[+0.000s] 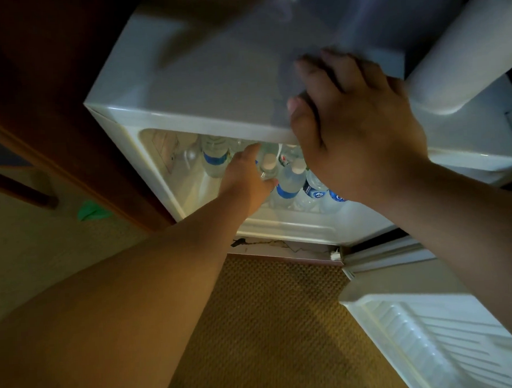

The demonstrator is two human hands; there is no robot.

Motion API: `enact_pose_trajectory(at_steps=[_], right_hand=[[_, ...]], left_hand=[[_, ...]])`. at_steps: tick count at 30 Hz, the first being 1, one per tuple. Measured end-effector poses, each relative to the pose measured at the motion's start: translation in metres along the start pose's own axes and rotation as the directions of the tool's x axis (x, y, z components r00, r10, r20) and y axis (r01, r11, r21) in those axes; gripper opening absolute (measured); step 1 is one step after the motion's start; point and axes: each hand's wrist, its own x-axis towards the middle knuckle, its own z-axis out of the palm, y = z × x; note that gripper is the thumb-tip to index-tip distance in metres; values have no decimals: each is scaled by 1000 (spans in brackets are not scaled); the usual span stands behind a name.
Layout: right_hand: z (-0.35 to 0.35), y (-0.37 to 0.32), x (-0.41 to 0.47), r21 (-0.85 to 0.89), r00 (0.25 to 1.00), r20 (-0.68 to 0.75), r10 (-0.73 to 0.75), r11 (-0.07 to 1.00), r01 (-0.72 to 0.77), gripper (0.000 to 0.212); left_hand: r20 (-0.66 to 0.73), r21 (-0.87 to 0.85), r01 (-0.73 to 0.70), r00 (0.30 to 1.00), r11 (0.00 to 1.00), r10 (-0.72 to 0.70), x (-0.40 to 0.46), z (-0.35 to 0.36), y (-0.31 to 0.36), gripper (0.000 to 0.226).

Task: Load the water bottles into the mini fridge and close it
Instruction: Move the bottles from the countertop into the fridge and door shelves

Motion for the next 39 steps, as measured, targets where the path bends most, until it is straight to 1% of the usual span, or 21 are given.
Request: enact_pose_trajectory(at_steps=[3,5,7,8,9,10,11,13,14,15,18,21,24,27,30,32,36,39], right_hand=[[-1,-1,2,11,1000,-11,10,1000,-10,55],[-9,-3,2,33,999,39,24,999,-26,57],[-29,-5,1,137,992,117,49,988,-65,56],[-45,-7,-1,206,989,137,59,975,-87,54],[-65,-10,-4,266,991,121,65,959,-95,51],[-89,-14,-8,319,996,62,69,944,-85,48],[-118,-19,-11,378,996,-27,79,924,-63,43],[-189,-31,-21,486,973,-200,113,874,-2,37],[-229,-36,-27,520,957,-261,124,854,31,36],[-271,-41,-33,544,945,-301,130,837,58,36],[-395,-44,-40,591,919,-356,171,803,80,43],[-491,-33,-33,597,910,-380,166,795,105,48],[-550,-18,-16,546,950,-282,135,837,43,56],[-573,6,5,525,966,-181,182,849,-62,59],[-569,29,33,478,976,-81,201,867,-139,62],[-560,41,55,459,976,-48,211,873,-166,63],[-541,56,122,457,974,-39,225,871,-183,65],[-526,65,187,470,954,-57,293,851,-233,69]], left_hand=[[-53,2,104,993,995,-103,-50,-18,11,68],[-78,-42,144,986,989,-147,-100,-34,25,64],[-109,-101,128,984,987,-138,-154,-57,45,61],[-138,-129,97,984,987,-115,-178,-73,58,59],[-178,-151,58,980,987,-85,-201,-90,71,58],[-226,-167,17,972,986,-55,-224,-109,87,56],[-278,-179,-23,960,983,-28,-244,-132,104,55],[-354,-185,-104,935,977,32,-281,-185,145,54],[-378,-167,-147,923,975,74,-298,-213,170,55],[-408,-134,-192,905,972,122,-313,-243,196,56],[-506,-13,-319,820,948,269,-352,-331,278,56],[-548,90,-400,745,912,381,-372,-401,355,47],[-562,68,-420,734,905,382,-373,-442,415,43],[-563,11,-420,747,907,353,-360,-455,451,42],[-542,8,-417,762,909,354,-334,-460,471,41],[-523,23,-408,773,913,359,-307,-463,481,45],[-489,15,-392,799,920,349,-230,-475,501,51],[-470,84,-395,794,915,385,-164,-483,513,57]])
